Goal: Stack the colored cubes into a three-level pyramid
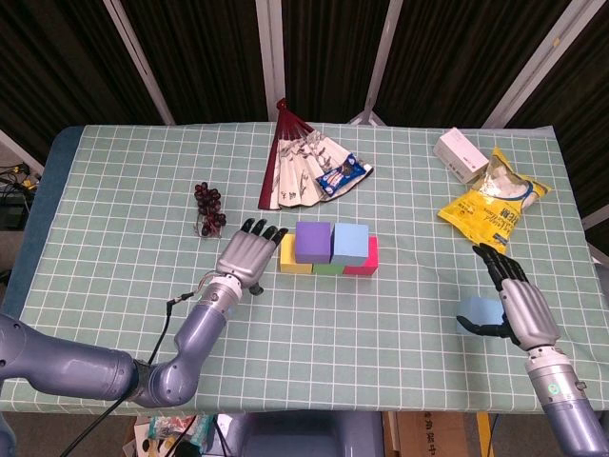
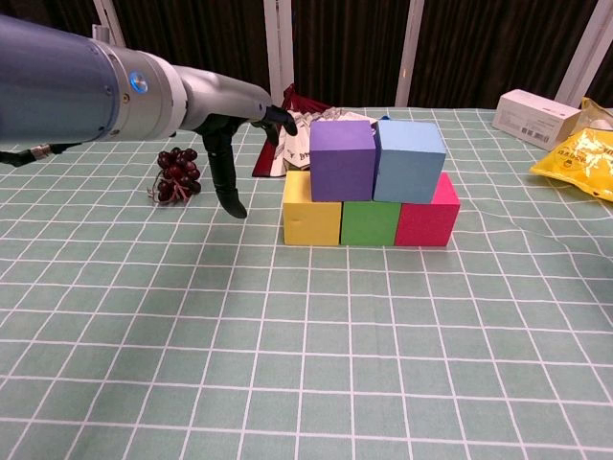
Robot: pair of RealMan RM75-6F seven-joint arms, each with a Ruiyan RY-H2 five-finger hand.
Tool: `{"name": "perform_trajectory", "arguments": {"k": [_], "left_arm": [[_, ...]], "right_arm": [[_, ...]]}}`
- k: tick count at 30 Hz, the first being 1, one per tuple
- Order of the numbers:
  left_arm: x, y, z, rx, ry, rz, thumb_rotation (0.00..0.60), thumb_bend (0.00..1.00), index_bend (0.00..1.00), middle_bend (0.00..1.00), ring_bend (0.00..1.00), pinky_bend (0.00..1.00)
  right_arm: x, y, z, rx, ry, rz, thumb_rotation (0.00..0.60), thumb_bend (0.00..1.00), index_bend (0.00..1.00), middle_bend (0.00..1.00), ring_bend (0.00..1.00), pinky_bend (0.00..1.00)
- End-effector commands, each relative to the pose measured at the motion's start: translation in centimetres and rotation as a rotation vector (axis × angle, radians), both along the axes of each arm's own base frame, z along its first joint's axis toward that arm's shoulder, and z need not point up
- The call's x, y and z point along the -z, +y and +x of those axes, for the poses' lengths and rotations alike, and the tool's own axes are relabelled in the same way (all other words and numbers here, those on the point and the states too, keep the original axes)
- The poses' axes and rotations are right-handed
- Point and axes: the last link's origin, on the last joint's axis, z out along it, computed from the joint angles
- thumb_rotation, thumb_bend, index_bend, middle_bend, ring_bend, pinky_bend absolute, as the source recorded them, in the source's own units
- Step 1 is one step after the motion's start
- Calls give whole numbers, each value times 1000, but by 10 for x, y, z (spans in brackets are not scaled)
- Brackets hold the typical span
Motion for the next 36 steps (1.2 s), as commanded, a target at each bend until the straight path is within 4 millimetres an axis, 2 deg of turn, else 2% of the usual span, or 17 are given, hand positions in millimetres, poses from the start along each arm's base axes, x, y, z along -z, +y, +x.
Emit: {"name": "perform_trajectory", "arguments": {"k": [1,19,36], "left_arm": [[1,-1,2,7,-3,-1,600,169,0,74,0,0],[12,-5,12,23,-3,-18,600,169,0,72,0,0],[5,-6,4,-4,-5,-6,600,169,0,76,0,0]], "right_arm": [[0,0,0,0,0,1,600,205,0,0,0,0],[-1,1,2,-8,-7,-1,600,205,0,0,0,0],[-1,1,3,-10,-7,2,600,205,0,0,0,0]]}}
